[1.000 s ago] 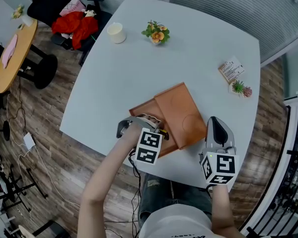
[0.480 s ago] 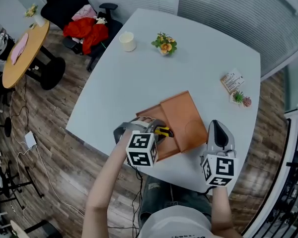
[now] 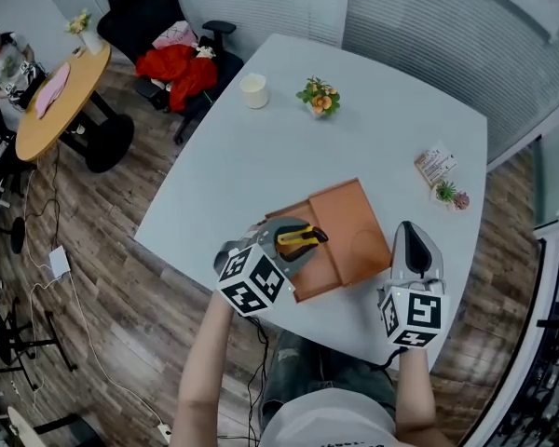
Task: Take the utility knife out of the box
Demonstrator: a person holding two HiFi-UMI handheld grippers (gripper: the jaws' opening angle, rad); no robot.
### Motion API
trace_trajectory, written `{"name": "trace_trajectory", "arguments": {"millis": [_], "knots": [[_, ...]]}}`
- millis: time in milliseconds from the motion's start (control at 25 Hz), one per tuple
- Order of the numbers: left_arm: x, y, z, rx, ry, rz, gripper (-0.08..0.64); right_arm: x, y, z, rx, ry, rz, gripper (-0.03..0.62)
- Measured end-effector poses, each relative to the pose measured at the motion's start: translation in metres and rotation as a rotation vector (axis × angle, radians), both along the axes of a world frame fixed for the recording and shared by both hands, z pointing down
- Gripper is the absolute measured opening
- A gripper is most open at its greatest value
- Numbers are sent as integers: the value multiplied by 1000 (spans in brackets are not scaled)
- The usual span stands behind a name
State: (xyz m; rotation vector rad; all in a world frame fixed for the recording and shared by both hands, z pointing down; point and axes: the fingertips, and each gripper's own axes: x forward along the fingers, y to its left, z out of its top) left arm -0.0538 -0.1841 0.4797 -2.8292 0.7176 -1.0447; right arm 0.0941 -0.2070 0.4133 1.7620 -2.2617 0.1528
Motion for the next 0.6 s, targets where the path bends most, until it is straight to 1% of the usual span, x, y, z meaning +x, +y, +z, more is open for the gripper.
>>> {"name": "trace_trajectory", "arguments": {"millis": [80,160,240,440,600], "knots": [[-6,-3,-14,28,41,-66,153,-1,0,-9,18,-5,1,28],[-12,-5,-28,60,69,-116,152,-3,1,-19,38,-7,1,28],[-17,-5,-41,88,97,-149,153,-6,2,-27,57,-10,0,28],[-25,-5,-76,156,203,-238,152,-14,2,-44,94,-22,-13,28],[-36,-3,-102,217,254,-301,152,-23,0,-57,126,-37,-23,28]]}}
